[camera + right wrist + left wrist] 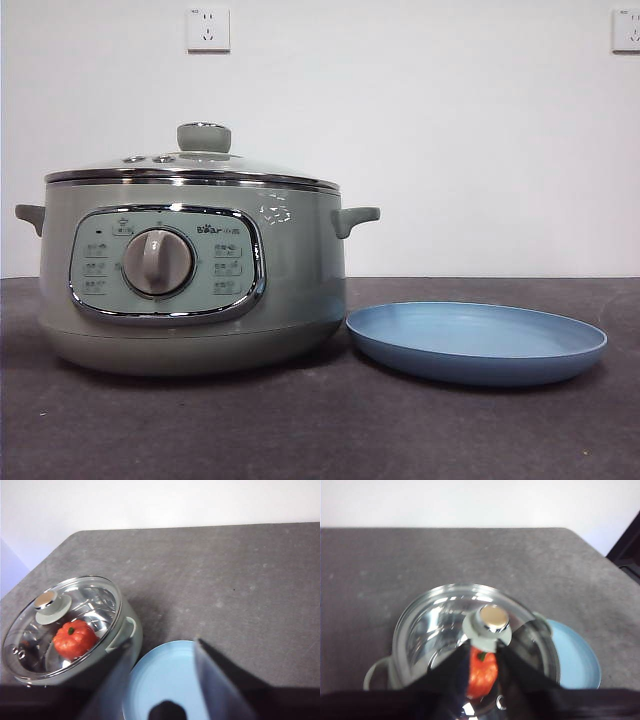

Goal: Take the pumpkin out from the steamer,put the pumpkin in the blue plate,close the lid

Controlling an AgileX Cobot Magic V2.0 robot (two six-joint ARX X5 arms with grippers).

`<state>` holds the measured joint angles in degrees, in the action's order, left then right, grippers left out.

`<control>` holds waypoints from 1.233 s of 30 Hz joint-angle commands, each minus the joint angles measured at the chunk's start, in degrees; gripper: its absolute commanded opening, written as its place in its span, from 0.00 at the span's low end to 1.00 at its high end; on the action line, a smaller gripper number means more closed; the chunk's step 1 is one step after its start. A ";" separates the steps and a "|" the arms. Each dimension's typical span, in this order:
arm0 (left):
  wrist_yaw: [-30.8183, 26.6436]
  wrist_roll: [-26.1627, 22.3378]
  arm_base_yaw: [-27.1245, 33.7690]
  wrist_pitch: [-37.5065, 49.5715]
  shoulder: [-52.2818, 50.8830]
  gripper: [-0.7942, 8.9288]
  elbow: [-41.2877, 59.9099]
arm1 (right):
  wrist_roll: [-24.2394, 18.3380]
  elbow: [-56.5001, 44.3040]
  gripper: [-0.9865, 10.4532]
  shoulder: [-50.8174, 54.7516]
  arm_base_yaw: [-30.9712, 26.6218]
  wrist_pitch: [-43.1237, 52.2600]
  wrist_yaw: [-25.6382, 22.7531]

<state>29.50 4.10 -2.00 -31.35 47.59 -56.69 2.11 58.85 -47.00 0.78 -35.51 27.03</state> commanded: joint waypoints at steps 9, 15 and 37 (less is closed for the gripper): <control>0.57 2.10 -5.14 5.92 5.05 0.51 -0.50 | -0.50 0.13 0.50 -2.29 1.05 -1.01 0.07; -0.20 1.55 -10.91 5.77 13.27 0.43 -4.63 | -0.48 0.13 0.50 -2.43 2.10 -1.03 0.07; -24.92 -4.59 -23.26 3.82 36.72 0.51 -13.97 | -0.07 0.13 0.50 -2.47 2.45 -1.11 0.04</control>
<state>4.64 0.38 -25.23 -28.08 83.94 -70.57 1.93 58.87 -49.43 3.05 -36.82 27.03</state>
